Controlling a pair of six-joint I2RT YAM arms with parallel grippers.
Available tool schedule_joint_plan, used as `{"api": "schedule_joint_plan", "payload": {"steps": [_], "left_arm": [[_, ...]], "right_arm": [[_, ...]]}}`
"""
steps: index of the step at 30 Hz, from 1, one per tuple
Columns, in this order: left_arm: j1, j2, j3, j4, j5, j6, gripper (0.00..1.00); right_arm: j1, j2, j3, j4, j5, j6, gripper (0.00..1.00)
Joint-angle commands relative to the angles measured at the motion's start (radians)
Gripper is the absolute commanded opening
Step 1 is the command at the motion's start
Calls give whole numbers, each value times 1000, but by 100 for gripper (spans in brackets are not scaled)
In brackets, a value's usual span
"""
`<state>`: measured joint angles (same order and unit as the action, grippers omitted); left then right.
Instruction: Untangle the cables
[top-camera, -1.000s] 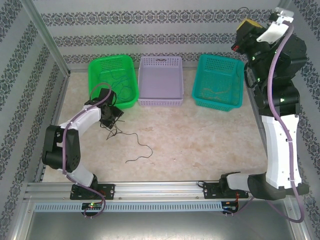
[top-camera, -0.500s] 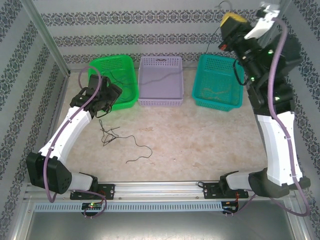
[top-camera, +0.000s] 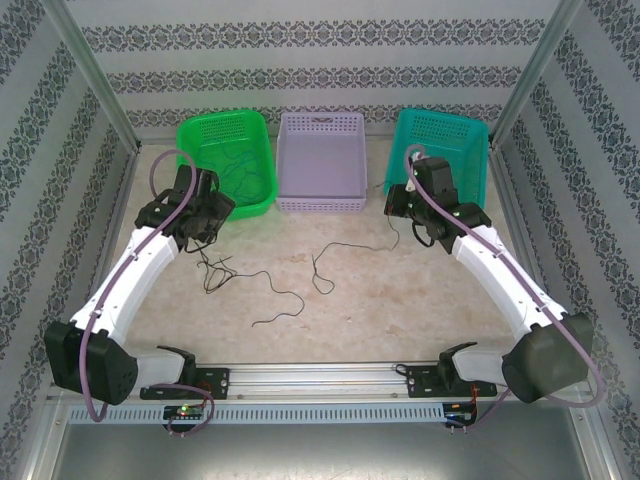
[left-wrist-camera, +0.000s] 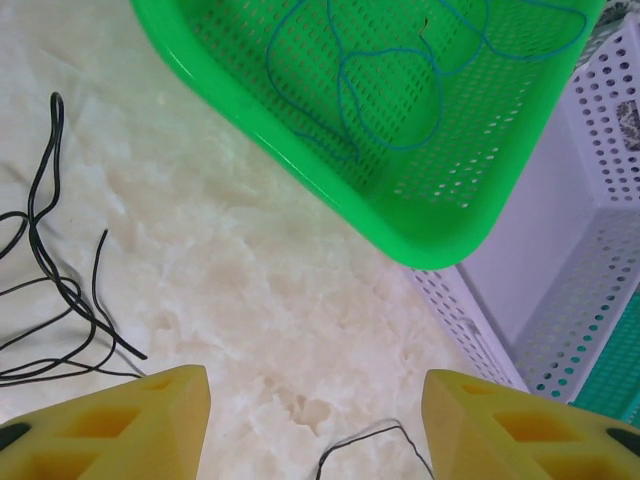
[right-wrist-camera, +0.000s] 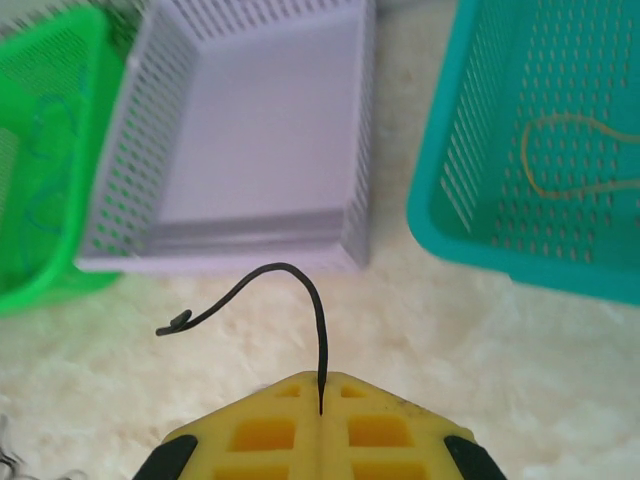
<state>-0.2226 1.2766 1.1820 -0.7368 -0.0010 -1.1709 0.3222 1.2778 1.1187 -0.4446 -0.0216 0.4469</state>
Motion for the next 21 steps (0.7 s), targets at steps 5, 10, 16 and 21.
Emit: {"api": "schedule_joint_plan", "payload": {"steps": [5, 10, 16, 21], "left_arm": [[-136, 138, 57, -5, 142, 8, 47], [-298, 283, 90, 28, 169, 22, 46], [-398, 494, 159, 90, 115, 127, 46], [-400, 602, 172, 147, 113, 148, 46]], "right_arm": [[-12, -25, -10, -13, 55, -31, 0], [-18, -23, -9, -16, 46, -39, 0], [-18, -35, -20, -23, 39, -38, 0], [-23, -47, -26, -26, 37, -40, 0]]}}
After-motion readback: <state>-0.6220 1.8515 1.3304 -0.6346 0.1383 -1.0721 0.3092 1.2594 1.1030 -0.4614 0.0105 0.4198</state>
